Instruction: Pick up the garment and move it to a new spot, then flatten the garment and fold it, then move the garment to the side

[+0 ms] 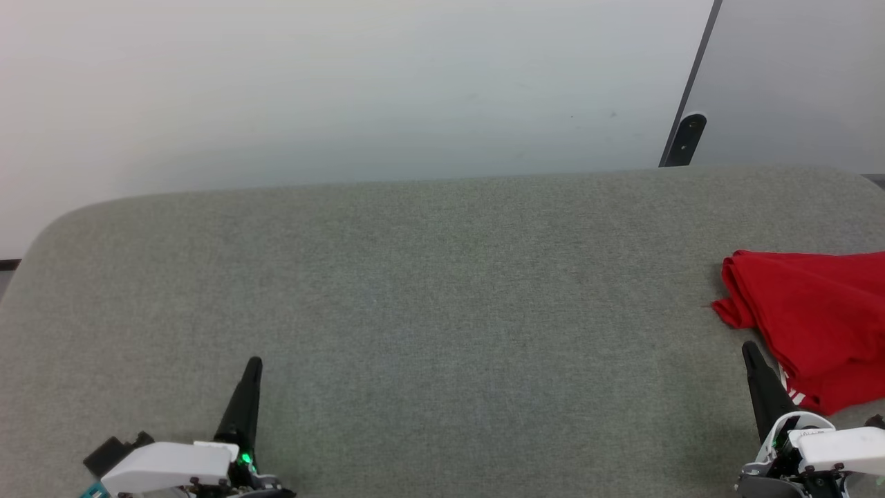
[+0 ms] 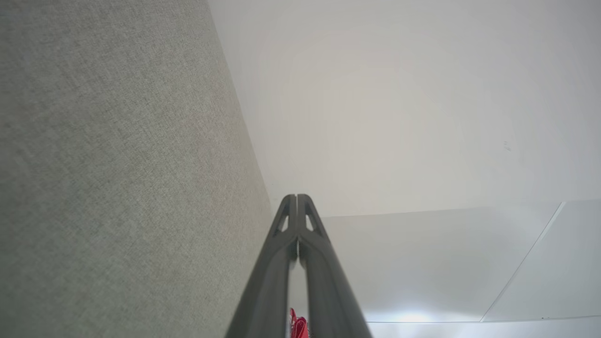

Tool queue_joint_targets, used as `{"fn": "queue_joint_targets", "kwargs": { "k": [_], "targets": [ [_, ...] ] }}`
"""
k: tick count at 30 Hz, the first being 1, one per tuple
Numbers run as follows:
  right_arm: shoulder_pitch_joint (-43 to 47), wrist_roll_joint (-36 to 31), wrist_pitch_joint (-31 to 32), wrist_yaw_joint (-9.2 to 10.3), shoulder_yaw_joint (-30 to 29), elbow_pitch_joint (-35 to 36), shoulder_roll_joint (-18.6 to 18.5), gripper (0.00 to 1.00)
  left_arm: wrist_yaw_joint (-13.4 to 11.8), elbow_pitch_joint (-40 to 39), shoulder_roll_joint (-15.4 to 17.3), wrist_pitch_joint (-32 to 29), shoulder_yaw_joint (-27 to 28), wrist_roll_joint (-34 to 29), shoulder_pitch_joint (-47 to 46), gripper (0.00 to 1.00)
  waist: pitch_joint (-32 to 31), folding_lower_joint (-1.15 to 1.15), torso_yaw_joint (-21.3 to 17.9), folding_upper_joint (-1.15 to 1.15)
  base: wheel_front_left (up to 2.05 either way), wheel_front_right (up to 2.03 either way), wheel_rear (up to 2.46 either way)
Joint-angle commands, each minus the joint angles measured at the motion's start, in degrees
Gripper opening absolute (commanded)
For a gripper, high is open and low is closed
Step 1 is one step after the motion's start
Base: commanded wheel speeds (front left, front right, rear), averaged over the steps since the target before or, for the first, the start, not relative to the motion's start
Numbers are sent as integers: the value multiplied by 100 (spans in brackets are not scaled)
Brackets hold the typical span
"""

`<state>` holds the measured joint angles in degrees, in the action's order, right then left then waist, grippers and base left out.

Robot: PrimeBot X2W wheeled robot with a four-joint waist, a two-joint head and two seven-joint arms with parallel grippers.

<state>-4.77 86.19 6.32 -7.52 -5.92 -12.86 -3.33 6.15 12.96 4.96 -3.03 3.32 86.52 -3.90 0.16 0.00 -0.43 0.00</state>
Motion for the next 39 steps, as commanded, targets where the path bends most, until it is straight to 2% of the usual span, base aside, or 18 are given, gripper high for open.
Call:
{"fn": "queue_joint_targets", "kwargs": {
  "k": [1, 18, 39],
  "targets": [
    [-77, 123, 12, 5, -26, -14, 14, 0, 68, 7, -10, -27, 28, 103, -95, 0, 0, 0, 3, 0, 0, 0, 0],
    [-196, 650, 33, 6, -78, -132, 61, 0, 158, 114, -73, -216, 141, 780, -258, 0, 2, 0, 43, 0, 0, 0, 0],
    [-163, 626, 26, 6, -74, -128, 58, 0, 157, 113, -106, -244, 183, 705, -256, 0, 2, 0, 43, 0, 0, 0, 0]
  ]
}}
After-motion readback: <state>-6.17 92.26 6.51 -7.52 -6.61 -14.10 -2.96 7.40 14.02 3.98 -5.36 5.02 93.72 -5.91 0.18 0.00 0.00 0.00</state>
